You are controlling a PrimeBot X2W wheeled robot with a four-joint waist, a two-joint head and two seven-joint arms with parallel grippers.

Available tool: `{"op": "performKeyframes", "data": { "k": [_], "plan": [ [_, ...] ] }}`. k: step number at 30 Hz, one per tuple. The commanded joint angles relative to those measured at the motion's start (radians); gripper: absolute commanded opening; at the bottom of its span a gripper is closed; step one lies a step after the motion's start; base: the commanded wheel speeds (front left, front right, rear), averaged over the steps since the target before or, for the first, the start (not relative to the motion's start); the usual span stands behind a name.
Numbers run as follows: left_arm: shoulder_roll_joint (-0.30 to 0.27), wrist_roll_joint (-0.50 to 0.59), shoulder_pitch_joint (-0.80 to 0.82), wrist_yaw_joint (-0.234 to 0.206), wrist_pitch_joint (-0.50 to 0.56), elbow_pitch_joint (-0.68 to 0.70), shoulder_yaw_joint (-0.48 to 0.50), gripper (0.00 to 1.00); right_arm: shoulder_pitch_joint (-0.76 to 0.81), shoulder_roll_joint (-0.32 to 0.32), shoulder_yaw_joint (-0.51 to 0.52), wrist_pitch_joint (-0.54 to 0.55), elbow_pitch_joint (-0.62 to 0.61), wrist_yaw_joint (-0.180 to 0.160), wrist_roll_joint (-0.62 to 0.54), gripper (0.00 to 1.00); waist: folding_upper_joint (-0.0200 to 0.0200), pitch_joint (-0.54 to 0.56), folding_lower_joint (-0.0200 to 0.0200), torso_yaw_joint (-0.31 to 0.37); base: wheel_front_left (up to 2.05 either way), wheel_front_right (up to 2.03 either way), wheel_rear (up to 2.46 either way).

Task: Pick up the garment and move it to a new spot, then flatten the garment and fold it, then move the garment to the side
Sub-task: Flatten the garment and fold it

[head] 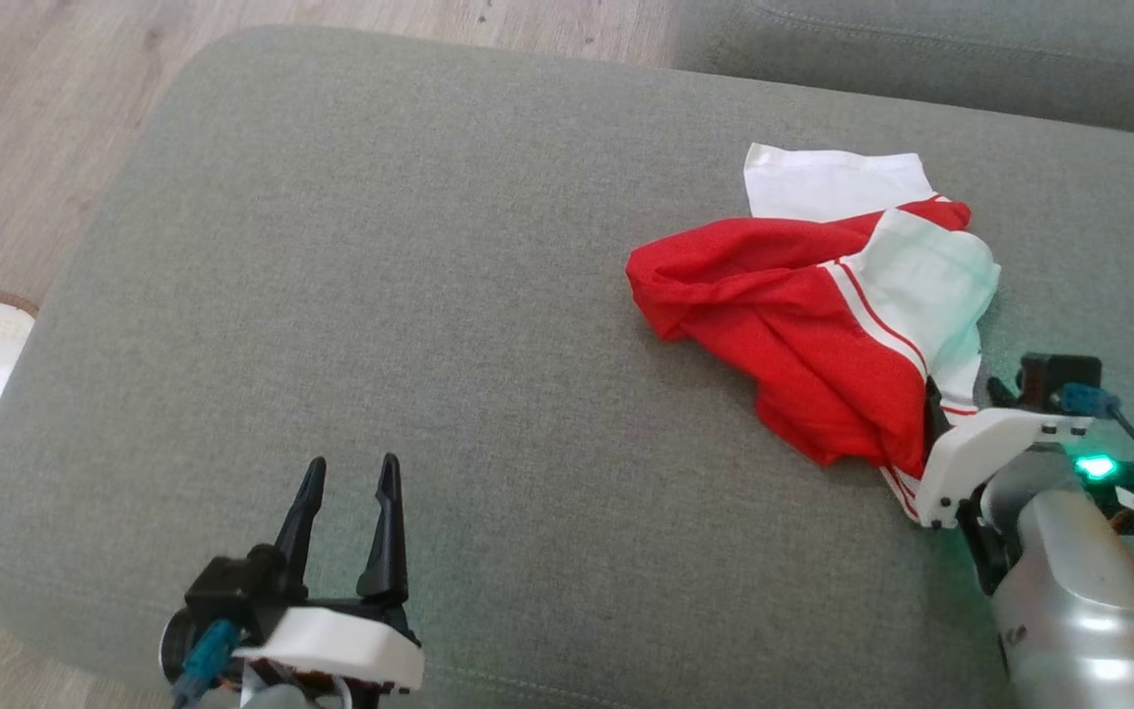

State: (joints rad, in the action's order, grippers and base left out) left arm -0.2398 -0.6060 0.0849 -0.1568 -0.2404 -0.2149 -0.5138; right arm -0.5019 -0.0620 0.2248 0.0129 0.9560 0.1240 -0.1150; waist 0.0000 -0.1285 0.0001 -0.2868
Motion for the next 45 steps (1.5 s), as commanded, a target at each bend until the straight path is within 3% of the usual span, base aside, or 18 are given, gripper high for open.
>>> {"op": "performKeyframes", "data": {
  "k": [1, 2, 3, 9, 18, 24, 33, 43, 44, 45],
  "plan": [
    [-0.005, 0.012, 0.042, 0.005, -0.015, 0.022, 0.04, 1.0, -0.018, 0.012, -0.046, -0.009, 0.013, 0.007, 0.005, 0.49, 0.0, 0.006, -0.0001, 0.002, 0.0, 0.0, 0.0],
    [-0.005, 0.013, 0.042, 0.005, -0.016, 0.021, 0.04, 1.0, -0.023, 0.012, -0.054, -0.012, 0.029, 0.007, 0.01, 0.33, 0.0, 0.01, -0.0001, 0.003, 0.0, 0.0, 0.0],
    [-0.005, 0.014, 0.041, 0.006, -0.016, 0.02, 0.04, 1.0, -0.027, 0.012, -0.06, -0.015, 0.044, 0.007, 0.015, 0.0, 0.0, 0.014, -0.0001, 0.005, 0.0, 0.0, 0.0],
    [-0.01, 0.016, 0.03, 0.006, -0.017, 0.016, 0.036, 1.0, -0.051, 0.012, -0.078, -0.07, 0.093, 0.007, 0.047, 0.0, 0.0, 0.043, -0.0001, 0.022, 0.0, 0.0, 0.0],
    [-0.023, 0.016, 0.01, 0.002, -0.005, 0.022, 0.024, 1.0, -0.098, 0.012, -0.114, -0.185, 0.048, 0.007, 0.103, 0.0, 0.0, 0.094, -0.0001, 0.041, 0.0, 0.0, 0.0],
    [-0.031, 0.02, 0.006, -0.001, 0.003, 0.041, 0.015, 1.0, -0.129, 0.012, -0.336, -0.204, -0.07, 0.007, 0.289, 0.0, 0.0, 0.116, -0.0001, 0.013, 0.0, 0.0, 0.0],
    [-0.035, 0.027, 0.013, -0.013, 0.005, 0.091, 0.013, 1.0, -0.163, 0.012, -0.663, -0.093, -0.3, 0.007, 0.49, 0.0, 0.0, 0.112, -0.0001, -0.069, 0.0, 0.0, 0.0],
    [-0.019, 0.025, 0.032, -0.007, -0.001, 0.096, 0.007, 1.0, -0.197, 0.012, -0.876, -0.034, -0.278, 0.007, 0.593, 0.0, 0.0, 0.072, -0.0001, -0.151, 0.0, 0.0, 0.0],
    [-0.016, 0.025, 0.036, -0.006, -0.002, 0.094, 0.006, 1.0, -0.201, 0.012, -0.899, -0.034, -0.267, 0.007, 0.6, 0.4, 0.0, 0.066, -0.0001, -0.157, 0.0, 0.0, 0.0],
    [-0.012, 0.025, 0.039, -0.004, -0.003, 0.092, 0.005, 1.0, -0.203, 0.012, -0.92, -0.036, -0.261, 0.007, 0.612, 0.87, 0.0, 0.06, -0.0001, -0.162, 0.0, 0.0, 0.0]
  ]
}}
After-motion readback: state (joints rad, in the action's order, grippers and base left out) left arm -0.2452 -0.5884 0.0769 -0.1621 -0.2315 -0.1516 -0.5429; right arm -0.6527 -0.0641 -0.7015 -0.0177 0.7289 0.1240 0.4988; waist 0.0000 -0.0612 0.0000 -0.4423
